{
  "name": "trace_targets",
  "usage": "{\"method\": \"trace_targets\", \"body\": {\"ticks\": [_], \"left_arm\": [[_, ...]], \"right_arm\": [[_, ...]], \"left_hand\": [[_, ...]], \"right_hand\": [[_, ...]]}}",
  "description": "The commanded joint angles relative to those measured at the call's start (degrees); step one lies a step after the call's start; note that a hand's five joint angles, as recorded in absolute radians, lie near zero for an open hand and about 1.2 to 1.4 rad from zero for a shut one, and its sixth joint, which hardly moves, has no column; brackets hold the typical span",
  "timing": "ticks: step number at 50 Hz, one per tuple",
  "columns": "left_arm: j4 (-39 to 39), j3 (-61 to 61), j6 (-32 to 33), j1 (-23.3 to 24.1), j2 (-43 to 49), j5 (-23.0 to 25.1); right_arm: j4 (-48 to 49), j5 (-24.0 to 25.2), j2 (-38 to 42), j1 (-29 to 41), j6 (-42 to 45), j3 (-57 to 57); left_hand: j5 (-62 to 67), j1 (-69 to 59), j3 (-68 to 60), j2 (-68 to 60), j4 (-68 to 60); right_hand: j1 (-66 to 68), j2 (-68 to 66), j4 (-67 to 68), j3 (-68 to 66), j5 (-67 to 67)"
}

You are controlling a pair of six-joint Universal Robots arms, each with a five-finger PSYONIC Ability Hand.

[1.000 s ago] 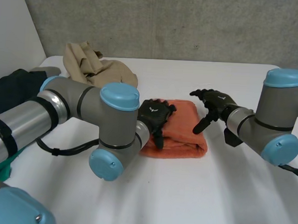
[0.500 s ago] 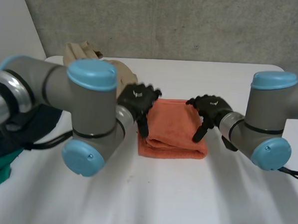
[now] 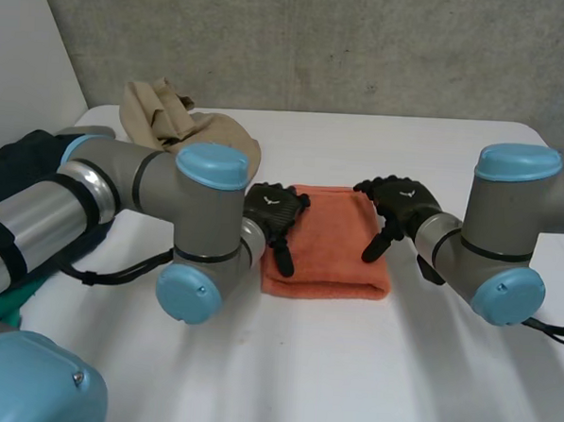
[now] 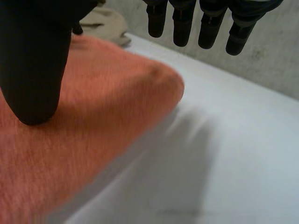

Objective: Fold the laundry.

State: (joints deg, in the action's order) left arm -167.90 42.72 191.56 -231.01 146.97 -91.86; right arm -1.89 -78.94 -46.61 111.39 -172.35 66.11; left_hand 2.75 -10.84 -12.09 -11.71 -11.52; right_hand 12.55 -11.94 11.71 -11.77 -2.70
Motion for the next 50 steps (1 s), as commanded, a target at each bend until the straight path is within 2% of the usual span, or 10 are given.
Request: {"method": "trace_targets", "body": {"ticks": [1, 8, 17, 21, 22, 28, 30, 47, 49, 50], "left_arm": [[1.61, 5.88, 1.79, -1.63, -4.05, -0.42], [-0.41, 11.16, 0.48, -2.16, -12.48, 0.80], [-4.37, 18.98, -3.83, -5.15, -26.90, 6.25], [-4.02, 23.72, -6.46, -7.08, -32.96, 14.50], [-3.67, 25.82, -7.25, -7.96, -35.32, 19.74], [-3.31, 34.26, -8.75, -10.42, -43.85, 35.93], [-3.40, 35.85, -9.02, -10.60, -45.27, 37.89], [-6.74, 43.42, -9.54, -9.28, -50.11, 32.71], [-7.00, 43.59, -9.54, -9.20, -50.20, 32.54], [-7.09, 43.77, -9.54, -9.28, -50.20, 32.53]], "right_arm": [[-6.01, -0.43, 3.37, -1.09, 1.40, -4.14], [-7.61, -3.15, -1.63, -2.23, 1.32, -2.31], [5.05, -9.22, -14.64, -4.95, -2.73, 12.10], [7.25, -7.82, -16.85, -5.84, -5.01, 18.78], [7.16, -6.42, -17.02, -6.10, -6.50, 20.80], [8.30, 1.14, -15.54, -5.66, -12.56, 25.12], [9.09, 1.94, -14.48, -5.14, -13.54, 25.21], [13.22, -2.01, -3.41, -0.04, -13.46, 17.57], [13.40, -2.10, -2.70, 0.31, -13.37, 16.78], [13.58, -2.18, -2.35, 0.49, -13.37, 16.51]], "left_hand": [[-2.75, 0.84, 2.09, 1.71, 1.52], [-2.75, 0.84, 2.09, 1.71, 1.52], [-2.75, 0.84, 2.09, 1.71, 1.52], [-2.75, 0.84, 2.09, 1.71, 1.52], [-2.75, 0.84, 2.09, 1.71, 1.52], [-2.75, 0.84, 2.09, 1.71, 1.52], [-2.75, 0.84, 2.09, 1.71, 1.52], [-2.75, 0.84, 2.09, 1.71, 1.52], [-2.75, 0.84, 2.09, 1.71, 1.52], [-2.75, 0.84, 2.09, 1.71, 1.52]], "right_hand": [[-2.55, 1.94, -1.71, 1.77, 2.70], [-2.55, 1.94, -1.71, 1.77, 2.70], [-2.55, 1.94, -1.71, 1.77, 2.70], [-2.55, 1.94, -1.71, 1.77, 2.70], [-2.55, 1.94, -1.71, 1.77, 2.70], [-2.55, 1.94, -1.71, 1.77, 2.70], [-2.55, 1.94, -1.71, 1.77, 2.70], [-2.06, 1.45, -1.22, 1.28, 2.21], [3.64, -4.24, 4.47, -4.42, -3.48], [13.00, -13.61, 13.84, -13.78, -12.85]]}}
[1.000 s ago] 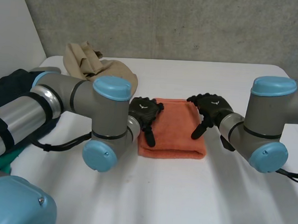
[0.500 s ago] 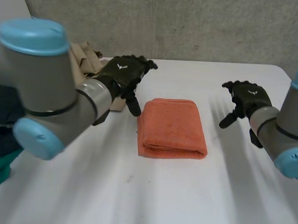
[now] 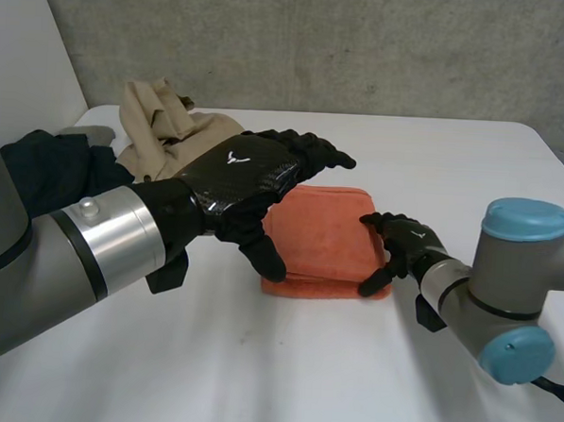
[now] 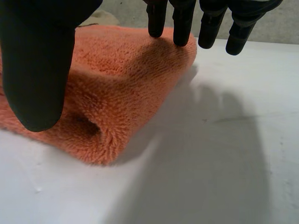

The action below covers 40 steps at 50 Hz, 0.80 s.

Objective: Fold the laundry.

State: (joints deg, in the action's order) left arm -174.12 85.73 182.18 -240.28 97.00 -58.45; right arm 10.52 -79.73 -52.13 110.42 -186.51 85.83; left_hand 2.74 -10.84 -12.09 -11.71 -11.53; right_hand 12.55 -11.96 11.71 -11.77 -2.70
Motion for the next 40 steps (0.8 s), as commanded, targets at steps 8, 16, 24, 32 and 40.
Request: {"method": "trace_targets", "body": {"ticks": [8, 16, 24, 32, 40], "left_arm": [[-2.80, 1.99, -1.38, -0.54, -1.11, -0.96], [-4.38, 2.34, -3.32, -0.98, -1.63, -0.88], [-5.00, 1.55, -5.08, -0.36, -1.72, -0.96], [-5.26, 1.20, -5.96, 0.69, -2.07, -1.58], [-5.26, 0.85, -6.13, 1.75, -1.81, -2.37]], "right_arm": [[4.25, -1.48, 5.72, 0.33, 0.62, -8.30], [3.55, -2.96, 8.44, -7.74, -0.08, -17.69], [2.06, -12.09, 17.91, -17.58, -3.86, -37.97], [-6.56, -16.42, 31.46, -26.12, -4.39, -62.08], [-9.72, -12.82, 38.15, -30.26, -4.30, -70.10]], "left_hand": [[-2.74, 0.84, 2.09, 1.71, 1.53], [-2.74, 0.84, 2.09, 1.71, 1.53], [-2.74, 0.84, 2.09, 1.71, 1.53], [-2.74, 0.84, 2.09, 1.71, 1.53], [-2.74, 0.84, 2.09, 1.71, 1.53]], "right_hand": [[67.45, -68.04, 68.29, -68.23, -67.30], [67.45, -68.04, 68.29, -68.23, -67.30], [67.45, -68.04, 68.29, -68.23, -67.30], [67.45, -68.04, 68.29, -68.23, -67.30], [67.45, -68.04, 68.29, -68.23, -67.30]]}}
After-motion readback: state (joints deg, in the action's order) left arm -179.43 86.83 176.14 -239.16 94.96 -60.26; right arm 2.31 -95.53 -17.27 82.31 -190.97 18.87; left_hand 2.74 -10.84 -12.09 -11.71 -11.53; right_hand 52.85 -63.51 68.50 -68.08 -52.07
